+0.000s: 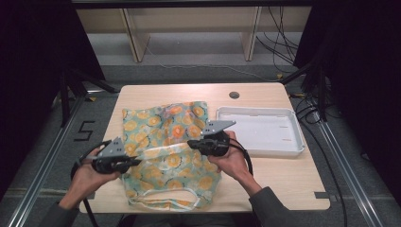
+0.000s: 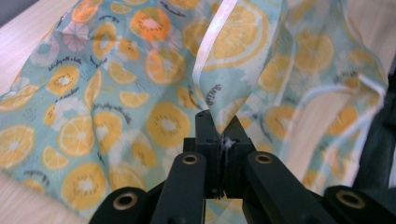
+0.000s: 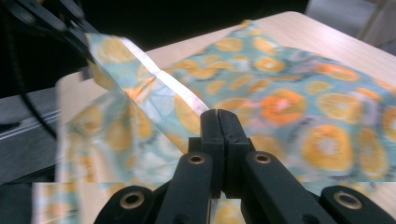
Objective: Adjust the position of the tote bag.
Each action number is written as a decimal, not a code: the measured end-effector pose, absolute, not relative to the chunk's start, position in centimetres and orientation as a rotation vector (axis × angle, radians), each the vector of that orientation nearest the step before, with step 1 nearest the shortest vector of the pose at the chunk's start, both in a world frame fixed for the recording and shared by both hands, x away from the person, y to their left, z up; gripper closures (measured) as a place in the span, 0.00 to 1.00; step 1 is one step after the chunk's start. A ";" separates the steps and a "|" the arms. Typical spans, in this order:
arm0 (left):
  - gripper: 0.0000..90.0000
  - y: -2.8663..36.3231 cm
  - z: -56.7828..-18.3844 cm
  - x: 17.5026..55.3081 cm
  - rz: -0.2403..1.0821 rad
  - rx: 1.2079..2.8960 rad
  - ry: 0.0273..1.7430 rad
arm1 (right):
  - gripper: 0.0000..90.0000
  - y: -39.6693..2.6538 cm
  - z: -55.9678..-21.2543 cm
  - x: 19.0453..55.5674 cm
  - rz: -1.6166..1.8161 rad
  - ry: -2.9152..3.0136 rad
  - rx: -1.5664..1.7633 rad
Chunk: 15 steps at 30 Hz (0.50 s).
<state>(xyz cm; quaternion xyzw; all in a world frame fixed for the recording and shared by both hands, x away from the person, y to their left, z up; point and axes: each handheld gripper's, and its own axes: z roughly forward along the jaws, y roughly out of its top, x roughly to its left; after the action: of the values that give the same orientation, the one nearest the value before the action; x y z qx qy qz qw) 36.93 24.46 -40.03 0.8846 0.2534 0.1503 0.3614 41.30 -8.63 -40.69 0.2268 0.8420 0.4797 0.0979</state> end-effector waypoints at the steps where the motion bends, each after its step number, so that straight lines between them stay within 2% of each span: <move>1: 0.97 24.3 -40.1 38.0 0.393 2.274 0.657 | 1.00 -8.7 -40.9 41.8 1.405 2.491 0.682; 4: 0.96 24.0 -40.5 40.8 0.315 2.255 0.713 | 1.00 -8.7 -41.8 43.5 1.330 2.490 0.725; 10: 0.96 23.4 -43.2 44.8 0.326 2.322 0.815 | 1.00 -8.8 -44.3 46.1 1.235 2.475 0.817; 14: 0.97 22.3 -44.6 45.9 0.322 2.399 0.848 | 0.84 -8.4 -44.9 46.1 1.155 2.506 0.885; 15: 0.97 22.3 -44.6 45.9 0.322 2.399 0.848 | 0.84 -8.4 -44.9 46.1 1.155 2.506 0.885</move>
<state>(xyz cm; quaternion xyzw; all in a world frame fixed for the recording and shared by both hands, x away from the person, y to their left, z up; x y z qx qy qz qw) 45.89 22.28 -44.57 0.8968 0.3169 0.1203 0.2842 46.11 -8.45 -44.92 0.3032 0.8584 0.3955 0.1217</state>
